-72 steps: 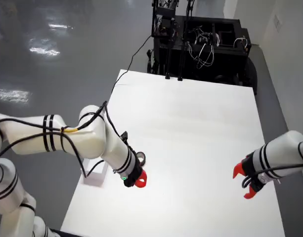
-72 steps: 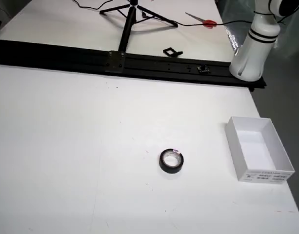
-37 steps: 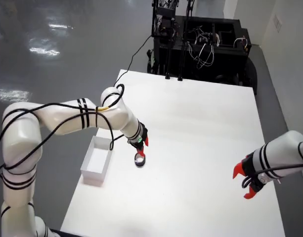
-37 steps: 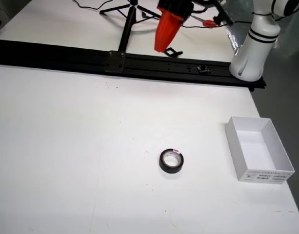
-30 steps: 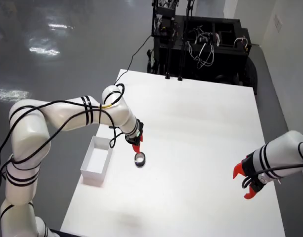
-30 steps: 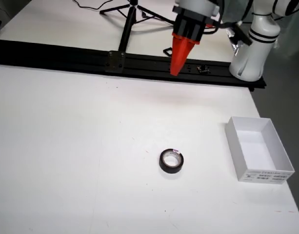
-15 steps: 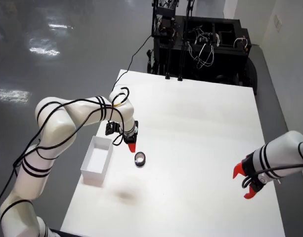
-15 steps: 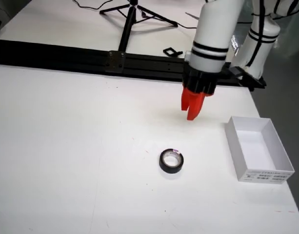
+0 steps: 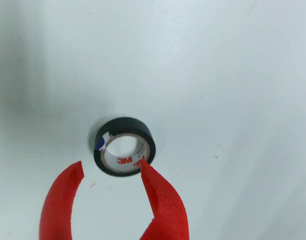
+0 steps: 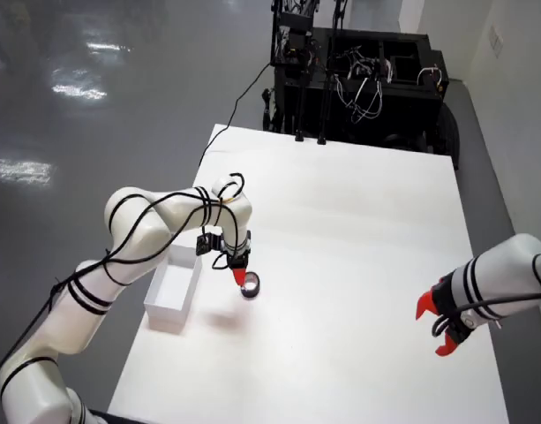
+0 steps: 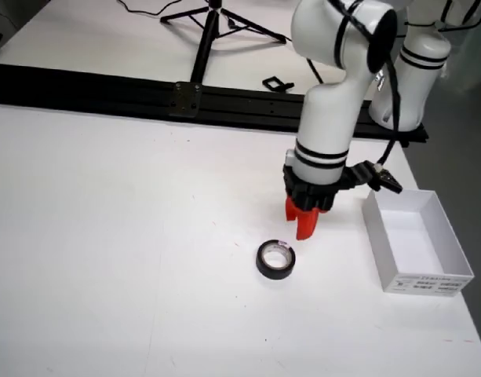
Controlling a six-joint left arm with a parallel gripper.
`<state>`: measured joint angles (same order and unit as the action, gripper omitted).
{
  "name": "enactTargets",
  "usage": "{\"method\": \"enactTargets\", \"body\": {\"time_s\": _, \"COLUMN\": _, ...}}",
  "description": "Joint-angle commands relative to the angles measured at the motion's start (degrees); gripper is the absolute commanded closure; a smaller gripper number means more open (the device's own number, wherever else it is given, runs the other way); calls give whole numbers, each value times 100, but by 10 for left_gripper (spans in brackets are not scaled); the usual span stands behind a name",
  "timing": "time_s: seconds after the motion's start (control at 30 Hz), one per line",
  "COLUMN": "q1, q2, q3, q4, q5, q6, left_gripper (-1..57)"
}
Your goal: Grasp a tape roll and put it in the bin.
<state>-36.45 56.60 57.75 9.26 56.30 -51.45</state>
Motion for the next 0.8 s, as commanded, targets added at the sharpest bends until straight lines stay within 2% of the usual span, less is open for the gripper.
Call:
{"method": "enactTargets", "body": {"time_s": 0.03, "q1": -117, "q2": 1029, "q3": -722, "q4": -21, "q5": 30, "q6": 12, "left_gripper": 314}}
{"method": "enactTargets", "body": {"time_s": 0.4, "q1": -363, "q2": 1117, "q3": -827, "q4": -47, "q5": 92, "q6": 21, "left_gripper": 317}}
{"method": "enactTargets", "body": {"time_s": 0.8, "q1": -328, "q2": 1284, "q3": -1144, "q4": -65, "q5": 101, "q6": 21, "left_gripper": 318}}
